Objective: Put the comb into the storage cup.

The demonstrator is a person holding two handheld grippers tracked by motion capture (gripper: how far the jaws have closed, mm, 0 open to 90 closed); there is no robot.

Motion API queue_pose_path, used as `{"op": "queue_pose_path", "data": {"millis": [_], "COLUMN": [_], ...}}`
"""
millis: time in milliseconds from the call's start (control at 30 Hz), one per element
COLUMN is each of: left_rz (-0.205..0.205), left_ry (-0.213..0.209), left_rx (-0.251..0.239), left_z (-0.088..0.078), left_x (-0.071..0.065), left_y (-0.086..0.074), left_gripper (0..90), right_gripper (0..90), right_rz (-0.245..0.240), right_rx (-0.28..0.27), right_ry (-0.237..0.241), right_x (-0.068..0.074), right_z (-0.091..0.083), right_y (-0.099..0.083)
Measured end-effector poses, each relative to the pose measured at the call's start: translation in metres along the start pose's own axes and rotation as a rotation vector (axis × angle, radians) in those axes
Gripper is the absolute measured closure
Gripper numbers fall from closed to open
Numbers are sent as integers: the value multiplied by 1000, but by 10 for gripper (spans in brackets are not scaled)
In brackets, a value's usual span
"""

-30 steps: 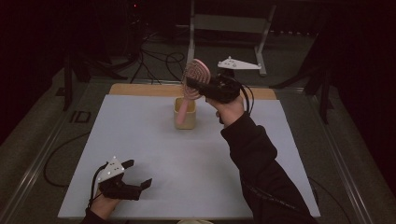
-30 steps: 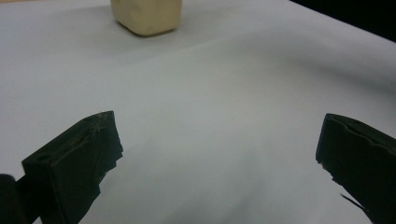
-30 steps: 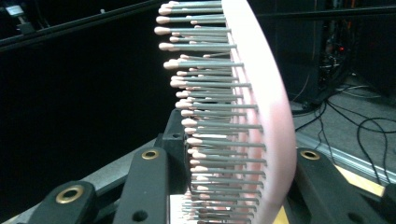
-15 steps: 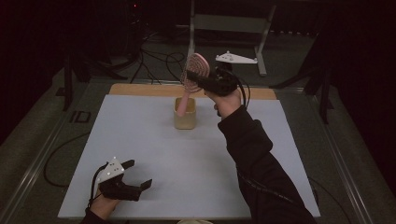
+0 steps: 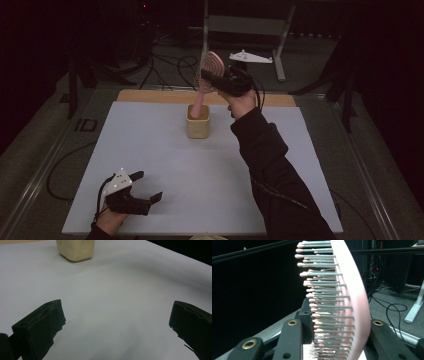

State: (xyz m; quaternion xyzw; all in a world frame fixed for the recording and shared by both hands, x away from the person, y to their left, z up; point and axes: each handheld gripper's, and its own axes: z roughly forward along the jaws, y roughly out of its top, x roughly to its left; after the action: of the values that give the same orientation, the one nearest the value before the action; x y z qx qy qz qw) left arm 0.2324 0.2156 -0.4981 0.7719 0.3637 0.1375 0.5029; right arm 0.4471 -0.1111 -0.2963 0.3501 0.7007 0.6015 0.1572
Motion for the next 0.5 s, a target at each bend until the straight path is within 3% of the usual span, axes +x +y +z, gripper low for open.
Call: {"op": "queue_pose_path", "data": {"millis": [500], "left_rz": [3], "left_ry": [-3], "left_rx": [-4], "left_z": [0], "left_x": [0], "left_y": [0], "left_gripper": [1], "right_gripper": [638], "right_rz": [24], "right_rx": [-8], "right_ry": [-37], "right_x": [-16], "right_z": [21], "right_y": [-15]}}
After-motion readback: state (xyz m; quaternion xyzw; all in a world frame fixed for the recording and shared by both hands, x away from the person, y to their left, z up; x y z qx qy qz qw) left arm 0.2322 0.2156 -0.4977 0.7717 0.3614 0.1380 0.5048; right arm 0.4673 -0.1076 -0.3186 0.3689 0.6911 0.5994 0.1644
